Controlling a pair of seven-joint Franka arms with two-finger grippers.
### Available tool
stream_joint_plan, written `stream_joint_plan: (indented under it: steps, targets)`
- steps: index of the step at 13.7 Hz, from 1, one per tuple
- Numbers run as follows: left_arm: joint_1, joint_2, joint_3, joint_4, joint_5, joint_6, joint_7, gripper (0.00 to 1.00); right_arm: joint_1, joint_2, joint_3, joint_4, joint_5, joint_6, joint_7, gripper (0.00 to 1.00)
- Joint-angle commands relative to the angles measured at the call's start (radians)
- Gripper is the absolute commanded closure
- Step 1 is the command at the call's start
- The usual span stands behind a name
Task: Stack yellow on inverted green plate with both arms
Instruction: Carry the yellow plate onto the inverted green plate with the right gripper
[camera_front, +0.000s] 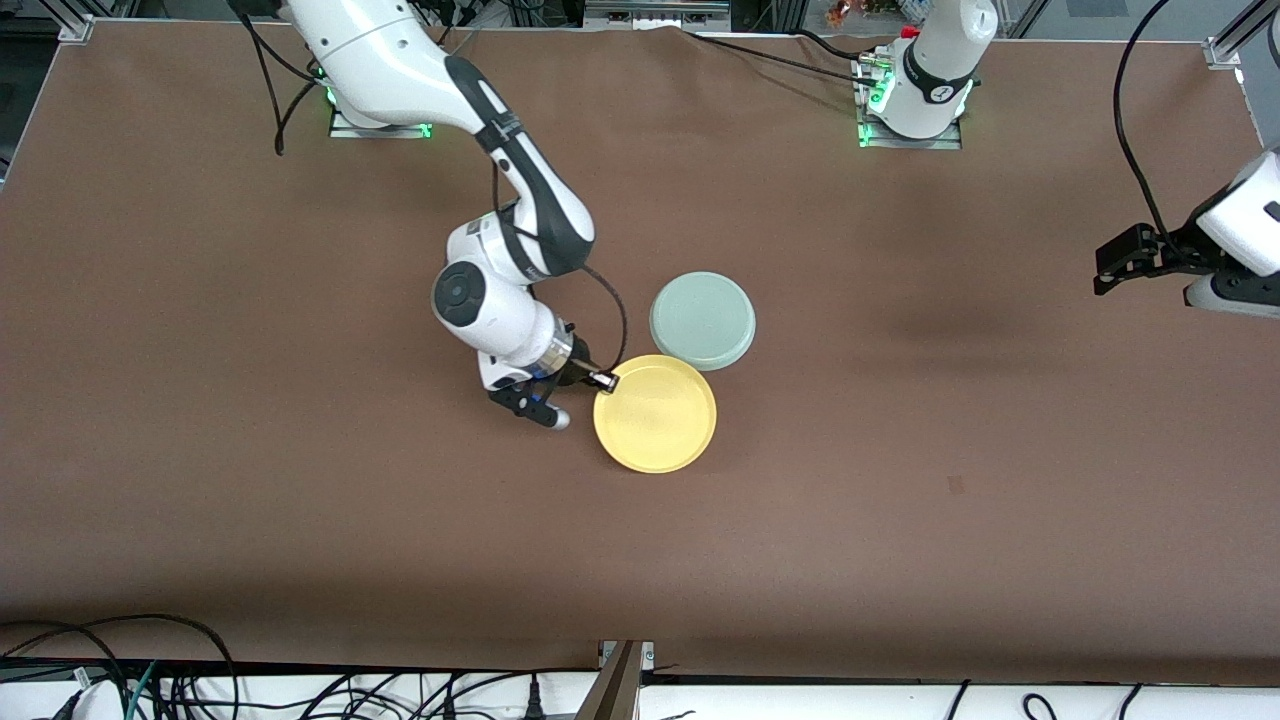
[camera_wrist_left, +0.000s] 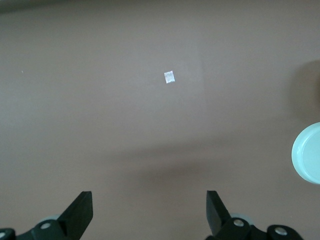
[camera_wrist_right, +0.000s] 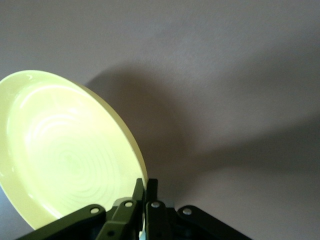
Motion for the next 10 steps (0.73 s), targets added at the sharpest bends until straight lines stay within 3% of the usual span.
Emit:
stream_joint_plan:
  steps: [1, 3, 10]
  targets:
    - [-0.005, -0.084, -0.011, -0.107, -0.015, 0.049, 0.003, 0.00, 0.012, 0.005, -0.009, 0.010, 0.018, 0.021, 0.004, 1.00]
    - [0.002, -0.081, -0.070, -0.098, 0.026, 0.054, -0.003, 0.00, 0.033, 0.005, -0.009, 0.021, 0.009, 0.021, 0.039, 1.00]
    - [0.007, -0.072, -0.073, -0.078, 0.045, 0.003, -0.057, 0.00, 0.151, -0.041, -0.017, -0.047, 0.006, 0.012, 0.109, 1.00]
